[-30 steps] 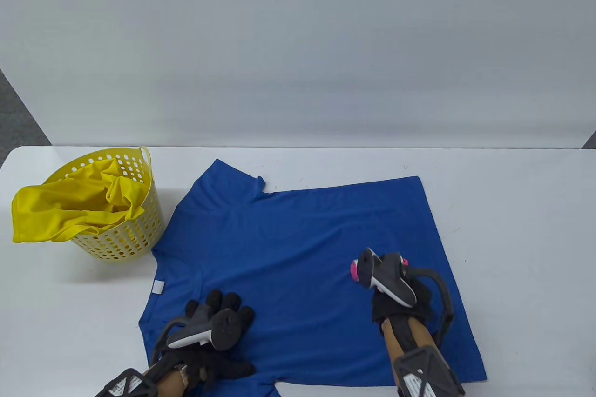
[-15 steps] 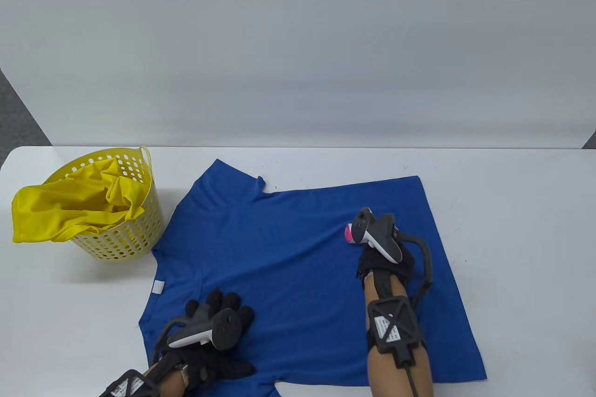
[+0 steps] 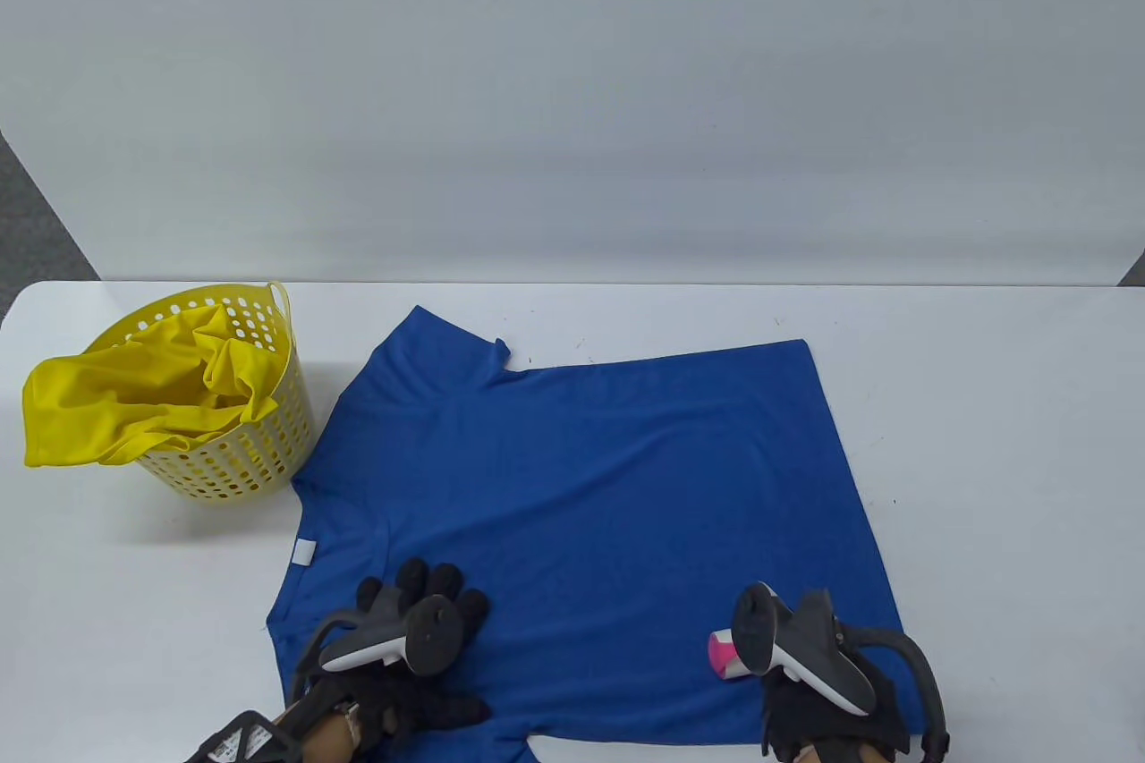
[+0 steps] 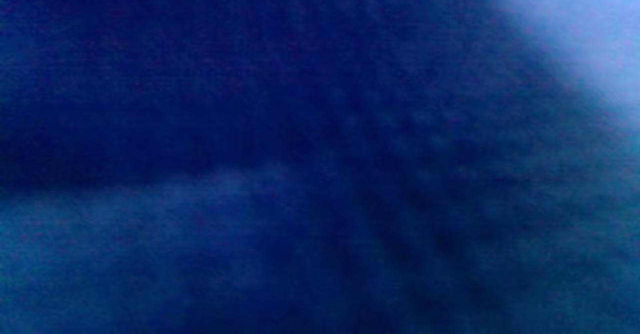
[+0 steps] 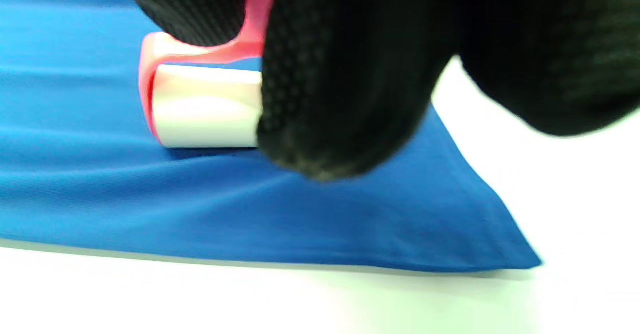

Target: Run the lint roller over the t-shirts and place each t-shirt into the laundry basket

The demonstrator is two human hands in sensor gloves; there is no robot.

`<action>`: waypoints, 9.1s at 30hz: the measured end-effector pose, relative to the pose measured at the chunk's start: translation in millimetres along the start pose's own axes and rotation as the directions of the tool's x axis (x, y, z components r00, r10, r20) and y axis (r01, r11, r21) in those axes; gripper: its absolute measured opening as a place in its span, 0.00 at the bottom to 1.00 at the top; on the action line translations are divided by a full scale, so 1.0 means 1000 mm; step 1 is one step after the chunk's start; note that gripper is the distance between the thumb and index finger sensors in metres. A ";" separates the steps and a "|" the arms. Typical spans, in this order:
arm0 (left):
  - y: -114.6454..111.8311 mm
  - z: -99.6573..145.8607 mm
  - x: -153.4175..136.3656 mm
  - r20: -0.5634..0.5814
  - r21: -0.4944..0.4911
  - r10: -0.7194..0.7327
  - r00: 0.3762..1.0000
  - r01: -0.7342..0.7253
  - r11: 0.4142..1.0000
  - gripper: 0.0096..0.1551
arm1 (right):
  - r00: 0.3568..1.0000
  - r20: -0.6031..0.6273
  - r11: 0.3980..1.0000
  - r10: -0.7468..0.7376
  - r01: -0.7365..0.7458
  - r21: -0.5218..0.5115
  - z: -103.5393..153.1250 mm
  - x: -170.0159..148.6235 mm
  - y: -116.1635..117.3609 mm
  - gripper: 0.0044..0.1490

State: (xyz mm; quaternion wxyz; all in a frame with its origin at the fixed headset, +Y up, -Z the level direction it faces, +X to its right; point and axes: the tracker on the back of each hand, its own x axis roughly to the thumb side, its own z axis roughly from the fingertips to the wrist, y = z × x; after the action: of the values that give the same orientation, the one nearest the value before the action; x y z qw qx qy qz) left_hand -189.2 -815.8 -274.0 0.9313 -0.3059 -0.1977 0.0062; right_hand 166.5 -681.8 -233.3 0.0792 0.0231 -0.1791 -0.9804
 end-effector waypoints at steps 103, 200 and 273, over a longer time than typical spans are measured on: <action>0.040 0.049 0.023 0.252 0.470 0.059 0.966 -0.175 0.865 0.40 | 0.727 0.548 0.752 -0.414 0.612 -0.245 -0.021 0.120 -0.015 0.41; 0.140 -0.044 -0.028 -0.487 0.336 0.297 0.821 -0.137 0.932 0.40 | 0.913 0.317 0.915 -0.256 0.123 0.385 -0.093 0.101 0.081 0.52; 0.047 0.103 -0.034 -0.237 0.472 0.153 0.959 -0.024 0.881 0.56 | 0.822 0.237 0.855 -0.519 0.505 0.120 -0.079 0.031 0.028 0.47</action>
State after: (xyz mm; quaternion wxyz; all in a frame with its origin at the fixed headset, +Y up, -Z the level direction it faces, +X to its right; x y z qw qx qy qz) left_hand -253.2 -723.5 -237.7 0.9940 -0.0809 -0.0487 0.0548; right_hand 145.7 -740.4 -297.4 -0.2115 -0.0566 -0.2005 -0.9549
